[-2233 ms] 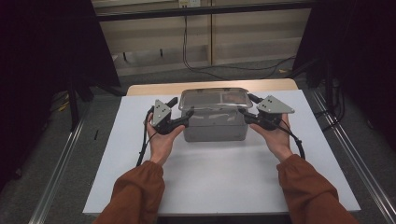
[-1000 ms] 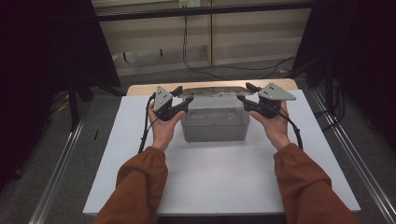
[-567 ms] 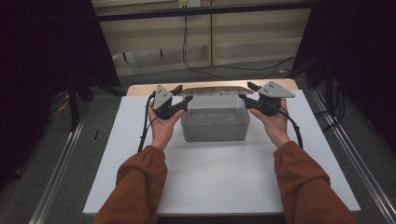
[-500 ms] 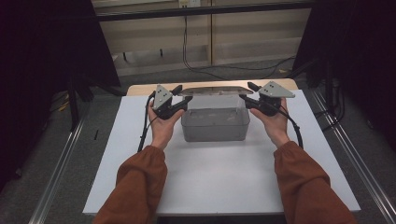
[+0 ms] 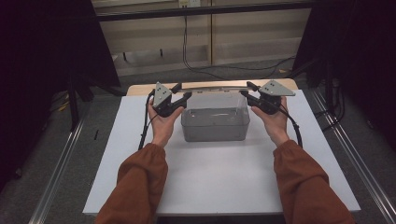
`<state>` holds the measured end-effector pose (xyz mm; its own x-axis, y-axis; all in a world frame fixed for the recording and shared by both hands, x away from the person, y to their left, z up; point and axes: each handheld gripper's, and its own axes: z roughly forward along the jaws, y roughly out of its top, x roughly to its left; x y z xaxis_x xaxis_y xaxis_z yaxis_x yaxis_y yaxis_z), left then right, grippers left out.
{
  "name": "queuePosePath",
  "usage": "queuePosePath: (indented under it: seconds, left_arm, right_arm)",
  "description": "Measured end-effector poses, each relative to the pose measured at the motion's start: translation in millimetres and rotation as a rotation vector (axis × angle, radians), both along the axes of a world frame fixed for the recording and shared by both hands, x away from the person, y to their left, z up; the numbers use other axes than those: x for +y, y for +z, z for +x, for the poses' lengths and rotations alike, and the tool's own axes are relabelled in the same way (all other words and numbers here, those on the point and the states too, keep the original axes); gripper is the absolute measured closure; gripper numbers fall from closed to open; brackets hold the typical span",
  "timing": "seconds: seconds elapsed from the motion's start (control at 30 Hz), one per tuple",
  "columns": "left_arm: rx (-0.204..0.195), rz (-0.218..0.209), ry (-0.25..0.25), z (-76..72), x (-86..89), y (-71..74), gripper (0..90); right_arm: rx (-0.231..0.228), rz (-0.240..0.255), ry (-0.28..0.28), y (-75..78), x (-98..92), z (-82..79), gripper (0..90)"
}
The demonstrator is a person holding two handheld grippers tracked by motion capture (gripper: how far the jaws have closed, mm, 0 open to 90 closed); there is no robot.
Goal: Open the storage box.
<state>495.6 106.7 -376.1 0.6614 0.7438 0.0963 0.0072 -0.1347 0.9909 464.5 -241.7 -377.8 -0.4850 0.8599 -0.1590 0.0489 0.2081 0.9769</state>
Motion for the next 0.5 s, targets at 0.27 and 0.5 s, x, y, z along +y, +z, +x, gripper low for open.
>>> queuePosePath:
  seconds: [0.27,0.5]
  left_arm:
    - [0.002,0.013,0.010,8.4,0.7,0.3,50.5]
    - [-0.009,0.025,0.016,15.0,-0.3,2.8,54.7]
  right_arm:
    - [-0.003,0.013,-0.007,2.0,-0.9,2.7,65.5]
    - [-0.012,0.021,-0.011,6.0,-2.7,8.2,67.2]
